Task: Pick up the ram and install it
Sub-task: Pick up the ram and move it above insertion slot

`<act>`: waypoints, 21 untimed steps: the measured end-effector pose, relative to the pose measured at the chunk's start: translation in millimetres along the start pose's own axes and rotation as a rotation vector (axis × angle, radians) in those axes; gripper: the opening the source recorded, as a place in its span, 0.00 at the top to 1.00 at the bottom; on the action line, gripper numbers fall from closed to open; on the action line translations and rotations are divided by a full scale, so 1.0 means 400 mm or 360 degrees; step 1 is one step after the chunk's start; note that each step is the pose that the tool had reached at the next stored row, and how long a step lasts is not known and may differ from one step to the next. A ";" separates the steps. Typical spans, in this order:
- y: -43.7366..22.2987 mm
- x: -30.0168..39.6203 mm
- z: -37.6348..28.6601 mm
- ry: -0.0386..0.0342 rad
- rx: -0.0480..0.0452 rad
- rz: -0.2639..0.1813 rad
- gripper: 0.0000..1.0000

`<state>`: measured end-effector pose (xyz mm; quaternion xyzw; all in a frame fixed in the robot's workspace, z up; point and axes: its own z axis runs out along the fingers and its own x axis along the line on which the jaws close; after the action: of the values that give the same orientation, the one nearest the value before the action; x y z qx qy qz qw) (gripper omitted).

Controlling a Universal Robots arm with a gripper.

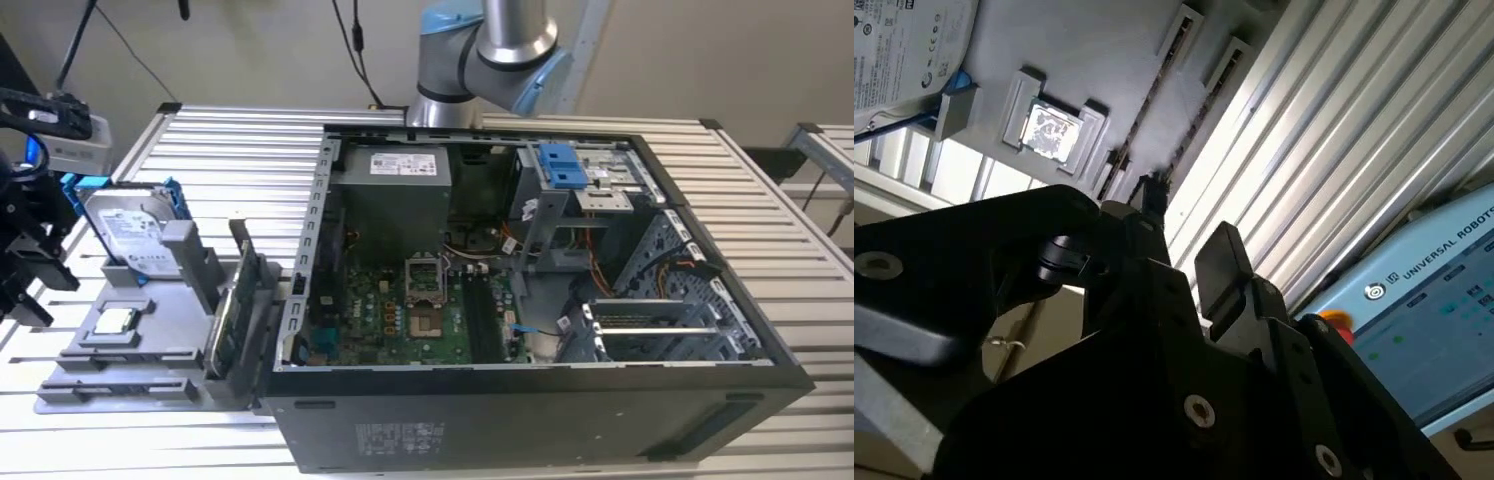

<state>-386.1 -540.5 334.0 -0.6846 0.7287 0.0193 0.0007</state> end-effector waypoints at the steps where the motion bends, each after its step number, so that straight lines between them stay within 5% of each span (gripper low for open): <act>1: 0.000 0.000 0.000 0.0000 0.0000 0.0000 0.58; 7: 0.000 0.000 0.009 -0.0002 0.0001 0.0027 0.58; 21: -0.002 0.002 0.072 -0.0002 0.0001 0.0043 0.58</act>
<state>-386.0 -540.5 305.4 -0.6747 0.7378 0.0195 0.0012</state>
